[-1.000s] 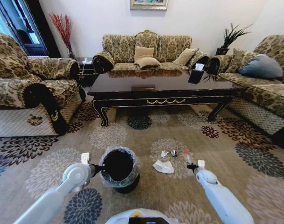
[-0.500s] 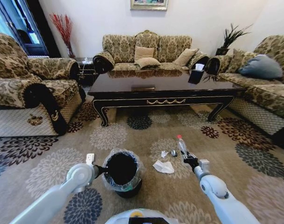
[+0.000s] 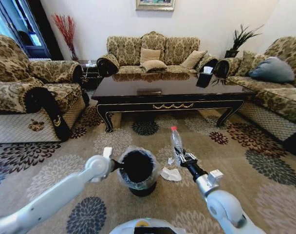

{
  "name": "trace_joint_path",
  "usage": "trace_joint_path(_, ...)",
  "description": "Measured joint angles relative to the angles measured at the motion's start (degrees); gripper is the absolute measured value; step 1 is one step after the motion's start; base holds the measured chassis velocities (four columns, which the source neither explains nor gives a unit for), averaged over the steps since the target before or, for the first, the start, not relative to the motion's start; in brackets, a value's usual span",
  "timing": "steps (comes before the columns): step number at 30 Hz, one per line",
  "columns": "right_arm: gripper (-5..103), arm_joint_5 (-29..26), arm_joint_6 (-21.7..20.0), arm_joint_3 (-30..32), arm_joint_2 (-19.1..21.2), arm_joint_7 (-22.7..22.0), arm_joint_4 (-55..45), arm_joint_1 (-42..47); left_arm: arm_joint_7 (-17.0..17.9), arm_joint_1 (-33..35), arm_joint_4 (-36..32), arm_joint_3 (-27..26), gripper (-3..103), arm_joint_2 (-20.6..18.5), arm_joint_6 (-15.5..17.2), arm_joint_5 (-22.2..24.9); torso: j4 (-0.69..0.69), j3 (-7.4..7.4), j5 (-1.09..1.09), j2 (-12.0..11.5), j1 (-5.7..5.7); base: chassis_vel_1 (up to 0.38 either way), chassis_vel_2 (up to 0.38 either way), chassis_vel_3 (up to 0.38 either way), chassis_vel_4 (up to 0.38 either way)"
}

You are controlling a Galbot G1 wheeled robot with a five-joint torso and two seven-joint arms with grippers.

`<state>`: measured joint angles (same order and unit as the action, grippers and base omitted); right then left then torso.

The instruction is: Move to the front of the table and pick up the trash from the floor, then place it into the trash bin.

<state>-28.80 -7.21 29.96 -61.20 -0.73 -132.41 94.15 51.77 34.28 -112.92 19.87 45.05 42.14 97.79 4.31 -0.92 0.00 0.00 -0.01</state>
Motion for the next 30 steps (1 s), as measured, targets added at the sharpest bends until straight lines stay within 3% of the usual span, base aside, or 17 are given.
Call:
trace_joint_path(10,22,2.3,2.3,-2.8,-1.8,2.0,-2.5,2.5,1.3,-8.5,4.2,9.0,0,5.7,0.0,0.1,0.0,0.0,0.01,0.0,0.0,0.0,0.0,0.0,0.0)
trace_joint_path(21,22,2.5,2.2,-6.2,-3.4,2.1,-0.3,0.6,1.2,-8.7,3.5,11.4,0,8.1,0.0,0.0,0.0,0.0,0.0,0.0,0.0,0.0,0.0,0.0,0.0)
trace_joint_path(28,21,5.5,1.8,-8.6,-4.9,3.2,1.0,0.9,1.1,-9.0,4.4,11.1,0,9.5,0.0,0.1,0.0,0.0,0.0,0.0,0.0,0.0,0.0,0.0,0.0)
trace_joint_path(30,32,6.1,1.7,-9.0,-5.2,3.6,1.1,1.3,1.1,-9.1,4.6,11.1,0,9.9,0.0,0.1,0.0,0.0,-0.01,0.0,0.0,0.0,0.0,0.0,0.0)
